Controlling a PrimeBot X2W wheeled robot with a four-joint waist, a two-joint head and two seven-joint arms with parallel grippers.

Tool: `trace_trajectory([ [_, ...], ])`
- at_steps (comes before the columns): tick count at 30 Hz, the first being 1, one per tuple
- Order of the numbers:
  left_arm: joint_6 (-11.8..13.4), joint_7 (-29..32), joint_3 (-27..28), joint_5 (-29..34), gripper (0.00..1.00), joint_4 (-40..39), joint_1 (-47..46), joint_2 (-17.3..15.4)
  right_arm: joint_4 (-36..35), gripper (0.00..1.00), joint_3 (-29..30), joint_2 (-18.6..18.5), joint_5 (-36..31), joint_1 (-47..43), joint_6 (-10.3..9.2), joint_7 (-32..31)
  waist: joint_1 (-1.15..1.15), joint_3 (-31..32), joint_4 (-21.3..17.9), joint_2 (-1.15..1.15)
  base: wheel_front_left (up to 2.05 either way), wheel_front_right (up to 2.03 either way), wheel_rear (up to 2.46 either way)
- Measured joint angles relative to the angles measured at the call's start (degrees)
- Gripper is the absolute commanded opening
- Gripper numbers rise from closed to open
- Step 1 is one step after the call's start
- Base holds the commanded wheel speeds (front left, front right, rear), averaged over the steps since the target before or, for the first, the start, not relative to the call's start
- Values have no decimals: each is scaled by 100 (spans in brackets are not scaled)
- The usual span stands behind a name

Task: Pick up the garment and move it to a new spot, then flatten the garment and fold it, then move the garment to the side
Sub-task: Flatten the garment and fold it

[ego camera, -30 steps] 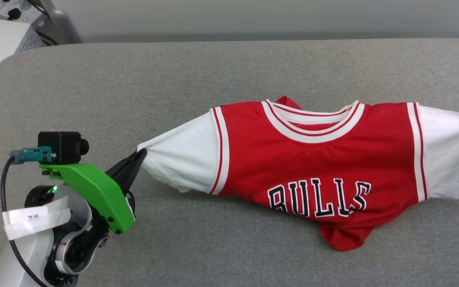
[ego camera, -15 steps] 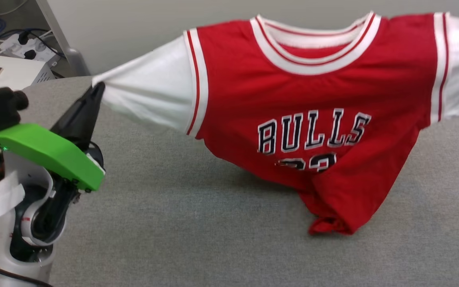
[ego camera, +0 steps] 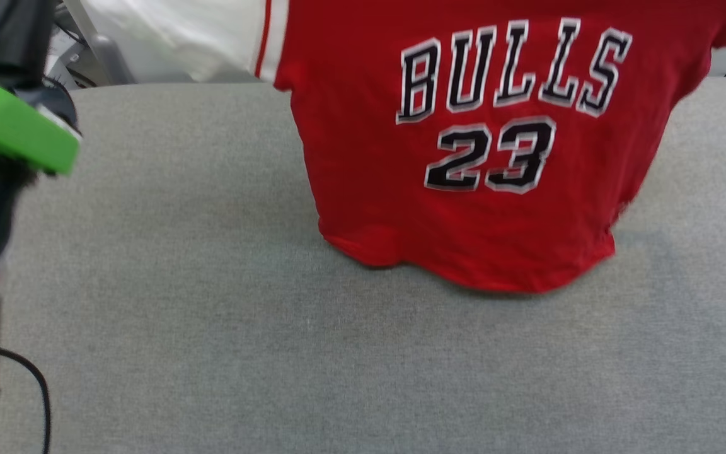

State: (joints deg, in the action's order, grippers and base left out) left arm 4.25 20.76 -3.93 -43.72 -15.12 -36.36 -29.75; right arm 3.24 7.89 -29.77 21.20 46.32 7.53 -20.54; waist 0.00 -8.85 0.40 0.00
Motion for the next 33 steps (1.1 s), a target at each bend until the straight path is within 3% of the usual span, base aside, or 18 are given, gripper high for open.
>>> trace_trajectory([
  [12,-600,63,-167,301,0,1446,-2781,-399,1339,0,-269,102,-490,2577,2,530,0,-1175,-1,0,0,0,0],
  [21,-805,-654,-304,605,0,2881,-4692,-224,2565,0,-278,388,-1056,4371,8,1244,2,-2185,-15,0,0,0,0],
  [27,-957,-1255,-444,702,0,3587,-5196,13,3352,0,-77,586,-1450,5028,8,1791,2,-2740,-9,0,0,0,0],
  [33,-1066,-1726,-660,764,0,4202,-5204,162,4023,0,60,766,-1634,5111,8,2250,2,-3086,33,0,0,0,0],
])
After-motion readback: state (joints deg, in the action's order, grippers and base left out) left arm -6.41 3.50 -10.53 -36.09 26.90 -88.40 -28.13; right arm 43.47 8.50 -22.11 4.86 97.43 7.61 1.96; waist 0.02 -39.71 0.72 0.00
